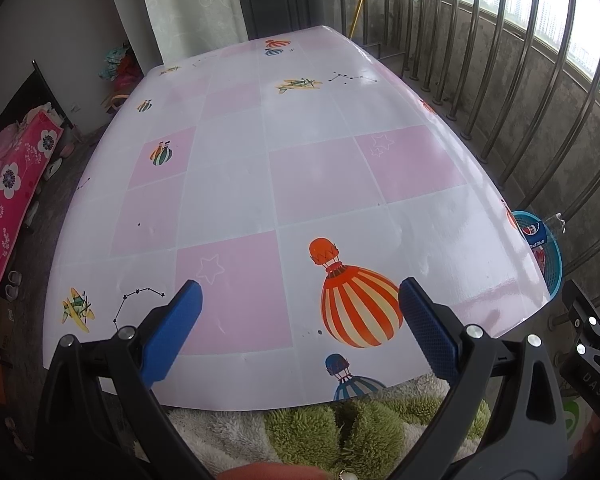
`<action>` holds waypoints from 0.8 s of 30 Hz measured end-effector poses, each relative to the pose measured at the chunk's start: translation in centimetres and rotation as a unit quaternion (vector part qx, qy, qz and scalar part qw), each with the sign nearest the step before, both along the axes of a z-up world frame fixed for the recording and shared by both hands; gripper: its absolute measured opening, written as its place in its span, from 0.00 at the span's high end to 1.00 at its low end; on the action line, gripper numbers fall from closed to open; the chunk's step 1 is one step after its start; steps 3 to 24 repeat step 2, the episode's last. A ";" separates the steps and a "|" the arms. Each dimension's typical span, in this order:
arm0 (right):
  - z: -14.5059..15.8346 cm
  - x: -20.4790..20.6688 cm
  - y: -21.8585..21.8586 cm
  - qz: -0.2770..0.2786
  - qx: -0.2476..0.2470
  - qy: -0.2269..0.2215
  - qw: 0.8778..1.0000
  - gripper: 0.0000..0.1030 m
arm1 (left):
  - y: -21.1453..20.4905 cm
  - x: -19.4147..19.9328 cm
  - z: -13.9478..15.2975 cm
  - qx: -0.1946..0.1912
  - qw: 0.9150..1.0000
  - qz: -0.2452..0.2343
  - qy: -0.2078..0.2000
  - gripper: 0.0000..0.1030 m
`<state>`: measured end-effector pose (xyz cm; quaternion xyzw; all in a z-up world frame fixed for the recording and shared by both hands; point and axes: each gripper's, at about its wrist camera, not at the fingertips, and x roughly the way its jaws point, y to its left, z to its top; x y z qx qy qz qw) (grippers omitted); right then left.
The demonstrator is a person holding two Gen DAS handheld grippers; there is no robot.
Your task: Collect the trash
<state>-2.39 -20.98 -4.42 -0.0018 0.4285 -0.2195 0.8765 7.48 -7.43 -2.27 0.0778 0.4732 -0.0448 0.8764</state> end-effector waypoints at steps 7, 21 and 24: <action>0.0 -0.1 0.0 0.000 0.001 0.000 1.000 0.06 | 0.0 0.0 0.0 0.000 1.000 0.000 0.000 0.09; 0.0 -0.1 0.0 0.000 0.001 0.000 1.000 0.06 | 0.0 0.0 0.0 0.000 1.000 0.000 0.000 0.09; 0.0 -0.1 0.0 0.000 0.001 0.000 1.000 0.06 | 0.0 0.0 0.0 0.000 1.000 0.000 0.000 0.09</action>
